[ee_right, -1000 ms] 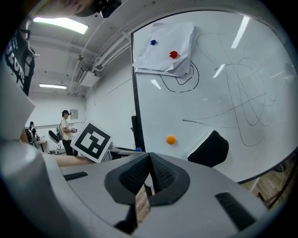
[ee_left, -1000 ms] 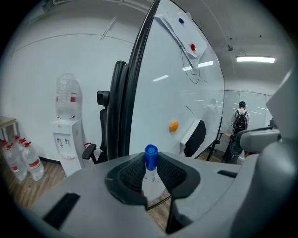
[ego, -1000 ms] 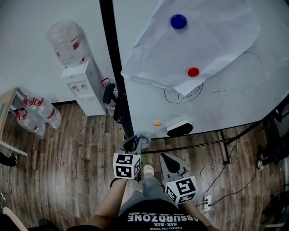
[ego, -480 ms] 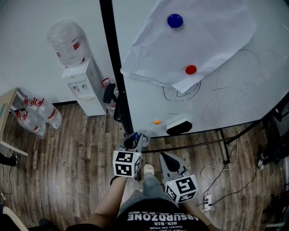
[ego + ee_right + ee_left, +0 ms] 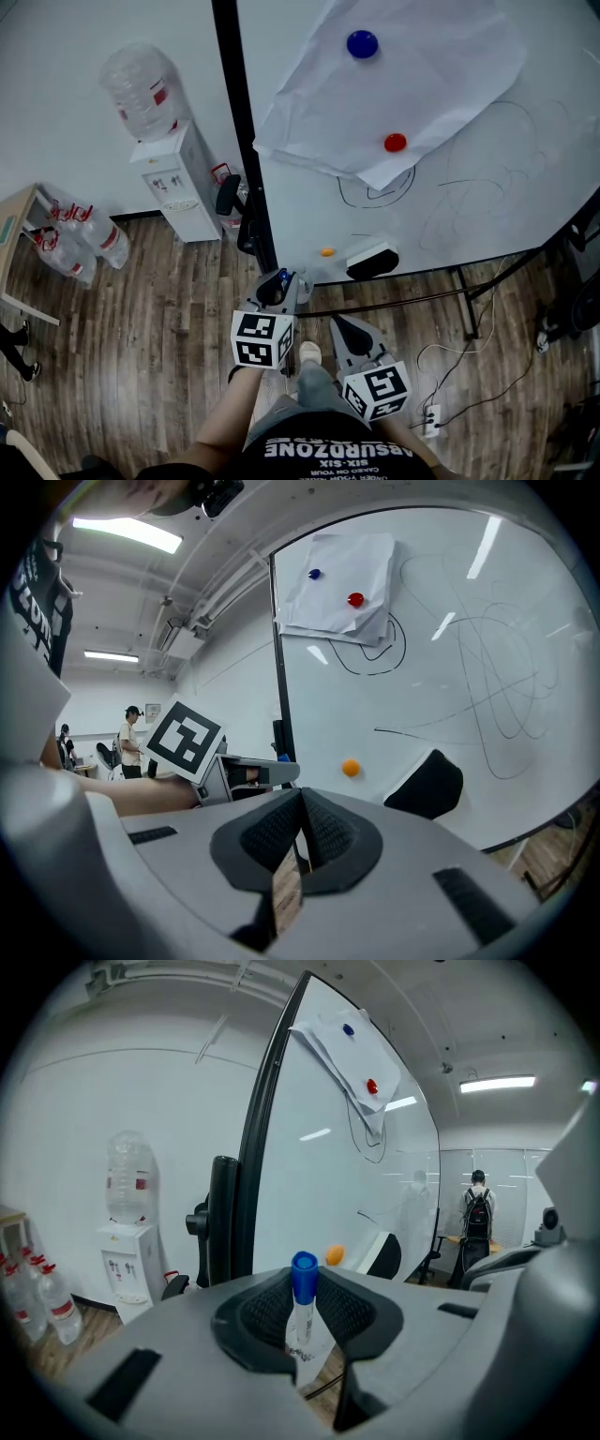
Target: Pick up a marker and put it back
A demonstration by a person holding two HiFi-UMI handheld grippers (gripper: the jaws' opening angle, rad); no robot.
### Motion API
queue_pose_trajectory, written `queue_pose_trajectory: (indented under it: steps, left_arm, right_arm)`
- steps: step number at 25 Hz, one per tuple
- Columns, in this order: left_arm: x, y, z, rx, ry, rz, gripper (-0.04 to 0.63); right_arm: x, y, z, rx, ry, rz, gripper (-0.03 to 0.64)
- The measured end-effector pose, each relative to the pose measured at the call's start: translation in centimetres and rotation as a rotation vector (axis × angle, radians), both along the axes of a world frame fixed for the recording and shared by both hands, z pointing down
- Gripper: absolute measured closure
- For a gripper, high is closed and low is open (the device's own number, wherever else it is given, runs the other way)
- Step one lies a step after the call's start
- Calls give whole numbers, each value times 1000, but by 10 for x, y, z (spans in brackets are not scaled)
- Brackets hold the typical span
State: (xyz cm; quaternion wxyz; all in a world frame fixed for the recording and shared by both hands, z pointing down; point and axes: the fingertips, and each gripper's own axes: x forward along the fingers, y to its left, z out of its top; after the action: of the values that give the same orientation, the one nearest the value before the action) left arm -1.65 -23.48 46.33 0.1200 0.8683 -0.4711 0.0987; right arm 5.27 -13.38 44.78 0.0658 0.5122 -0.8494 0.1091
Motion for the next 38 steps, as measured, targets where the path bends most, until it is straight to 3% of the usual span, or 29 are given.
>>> queue_pose_trajectory:
  steps: [18, 26, 38]
  left_arm:
    - [-10, 36, -70, 129, 109, 28, 517]
    - [-25, 55, -76, 123, 154, 23, 517]
    - [-40, 82, -62, 91, 129, 12, 517]
  right_arm:
    - [-11, 14, 2, -6, -5, 4, 620]
    - [-26, 23, 2, -5, -8, -20, 620]
    - [-50, 33, 3, -4, -24, -69, 620]
